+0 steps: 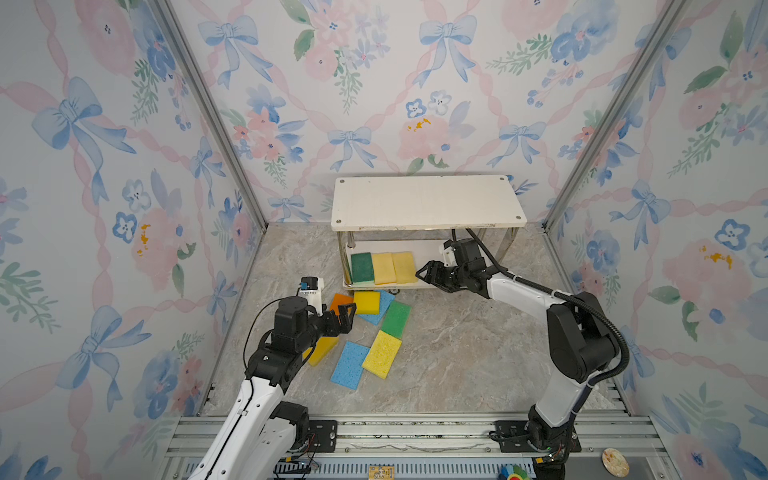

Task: Place and organize the cleaning sponges onto the shelf
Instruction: 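Open the right gripper and release the pale yellow sponge on the shelf, then withdraw the right gripper and lower it onto a yellow sponge on the table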

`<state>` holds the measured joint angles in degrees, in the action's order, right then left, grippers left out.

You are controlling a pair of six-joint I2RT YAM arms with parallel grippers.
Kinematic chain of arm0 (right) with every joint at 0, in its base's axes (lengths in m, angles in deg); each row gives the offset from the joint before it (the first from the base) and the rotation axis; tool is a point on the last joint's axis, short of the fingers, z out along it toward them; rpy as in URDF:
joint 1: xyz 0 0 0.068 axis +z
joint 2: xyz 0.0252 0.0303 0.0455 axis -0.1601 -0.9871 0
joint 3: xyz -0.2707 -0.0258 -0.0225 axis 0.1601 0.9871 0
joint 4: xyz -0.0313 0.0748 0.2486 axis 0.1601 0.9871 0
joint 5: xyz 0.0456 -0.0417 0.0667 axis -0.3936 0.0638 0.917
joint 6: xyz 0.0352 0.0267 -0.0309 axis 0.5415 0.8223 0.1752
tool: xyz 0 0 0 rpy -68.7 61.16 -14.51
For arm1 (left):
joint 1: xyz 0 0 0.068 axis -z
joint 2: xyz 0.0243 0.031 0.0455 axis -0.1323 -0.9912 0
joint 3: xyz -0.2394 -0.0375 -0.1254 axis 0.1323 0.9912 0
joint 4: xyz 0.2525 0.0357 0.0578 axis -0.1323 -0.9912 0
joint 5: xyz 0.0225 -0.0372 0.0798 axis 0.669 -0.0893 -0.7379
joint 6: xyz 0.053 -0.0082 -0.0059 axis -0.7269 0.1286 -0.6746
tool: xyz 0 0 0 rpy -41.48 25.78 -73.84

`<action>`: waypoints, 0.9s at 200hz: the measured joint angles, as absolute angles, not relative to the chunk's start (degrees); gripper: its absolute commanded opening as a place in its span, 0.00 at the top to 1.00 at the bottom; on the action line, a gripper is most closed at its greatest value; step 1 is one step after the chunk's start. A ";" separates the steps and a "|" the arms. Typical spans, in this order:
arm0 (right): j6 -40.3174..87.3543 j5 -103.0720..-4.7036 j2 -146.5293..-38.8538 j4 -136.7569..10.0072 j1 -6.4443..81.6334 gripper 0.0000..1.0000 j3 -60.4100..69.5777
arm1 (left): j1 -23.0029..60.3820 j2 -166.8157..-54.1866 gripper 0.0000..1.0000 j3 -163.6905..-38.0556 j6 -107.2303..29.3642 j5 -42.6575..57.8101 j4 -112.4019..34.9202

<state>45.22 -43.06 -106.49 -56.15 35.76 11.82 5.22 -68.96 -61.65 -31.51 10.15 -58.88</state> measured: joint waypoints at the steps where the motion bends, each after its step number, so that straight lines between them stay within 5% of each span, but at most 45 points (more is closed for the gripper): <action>1: 45.17 -43.10 -106.36 -56.09 35.80 0.32 11.90 | 5.24 -68.96 0.02 -61.65 -31.51 10.15 -58.88; 95: 40.01 -51.60 -84.07 -48.50 44.26 0.29 27.16 | 8.85 -71.34 0.02 -61.65 -31.51 10.13 -58.75; 180: 45.43 -55.82 -77.99 -43.24 55.49 0.27 32.30 | 19.03 -79.73 0.02 -61.65 -31.51 11.70 -57.86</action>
<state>45.43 -55.82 -77.99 -43.24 55.49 32.30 19.03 -79.73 -61.65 -31.51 11.70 -57.86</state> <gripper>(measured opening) 0.729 0.979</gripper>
